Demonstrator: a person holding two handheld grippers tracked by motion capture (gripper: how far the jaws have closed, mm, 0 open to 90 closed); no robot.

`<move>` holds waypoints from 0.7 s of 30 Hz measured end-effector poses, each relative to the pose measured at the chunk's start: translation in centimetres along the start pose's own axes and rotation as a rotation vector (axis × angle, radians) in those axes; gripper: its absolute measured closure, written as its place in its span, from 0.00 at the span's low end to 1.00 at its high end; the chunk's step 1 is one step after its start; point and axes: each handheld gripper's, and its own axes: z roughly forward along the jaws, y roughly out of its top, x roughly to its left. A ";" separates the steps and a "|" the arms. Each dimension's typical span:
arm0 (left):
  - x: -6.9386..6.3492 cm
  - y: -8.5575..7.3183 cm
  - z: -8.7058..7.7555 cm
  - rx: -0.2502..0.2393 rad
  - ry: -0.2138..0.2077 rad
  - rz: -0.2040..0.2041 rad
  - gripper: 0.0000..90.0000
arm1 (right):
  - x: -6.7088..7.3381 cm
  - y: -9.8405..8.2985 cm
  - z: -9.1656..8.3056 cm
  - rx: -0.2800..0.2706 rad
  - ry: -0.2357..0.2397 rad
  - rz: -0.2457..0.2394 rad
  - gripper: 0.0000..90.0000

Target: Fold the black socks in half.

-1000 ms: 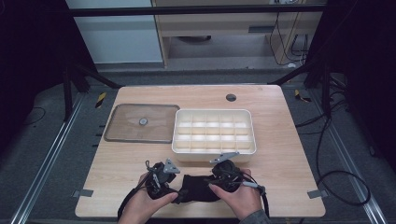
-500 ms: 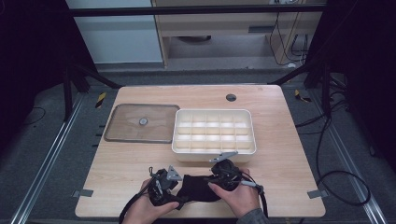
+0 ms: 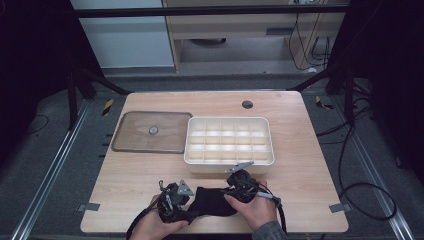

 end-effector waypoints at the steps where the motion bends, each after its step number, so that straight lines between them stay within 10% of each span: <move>1: 0.0 0.1 0.0 0.001 0.004 0.002 0.51 | -0.1 -0.1 0.1 0.001 -0.002 0.004 0.51; 21: -0.2 0.4 0.4 0.009 0.006 0.036 0.68 | 0.5 -1.0 0.3 0.045 0.027 -0.029 0.56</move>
